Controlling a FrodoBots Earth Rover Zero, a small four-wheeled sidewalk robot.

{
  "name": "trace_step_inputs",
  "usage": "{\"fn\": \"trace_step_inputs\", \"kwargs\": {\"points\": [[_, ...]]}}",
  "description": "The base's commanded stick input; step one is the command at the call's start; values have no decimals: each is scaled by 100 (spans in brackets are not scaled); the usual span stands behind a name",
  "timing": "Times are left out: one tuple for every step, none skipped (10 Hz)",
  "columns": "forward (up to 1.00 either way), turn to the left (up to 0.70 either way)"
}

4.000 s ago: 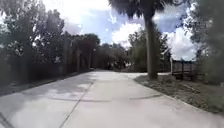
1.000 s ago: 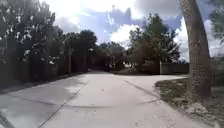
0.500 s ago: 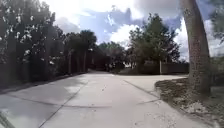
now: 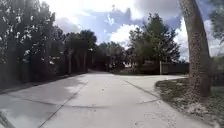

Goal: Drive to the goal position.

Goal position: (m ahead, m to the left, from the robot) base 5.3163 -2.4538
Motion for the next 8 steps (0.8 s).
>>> {"fn": "trace_step_inputs", "kwargs": {"points": [[100,0],[100,0],[100,0],[100,0],[100,0],[100,0],[19,0],[100,0]]}}
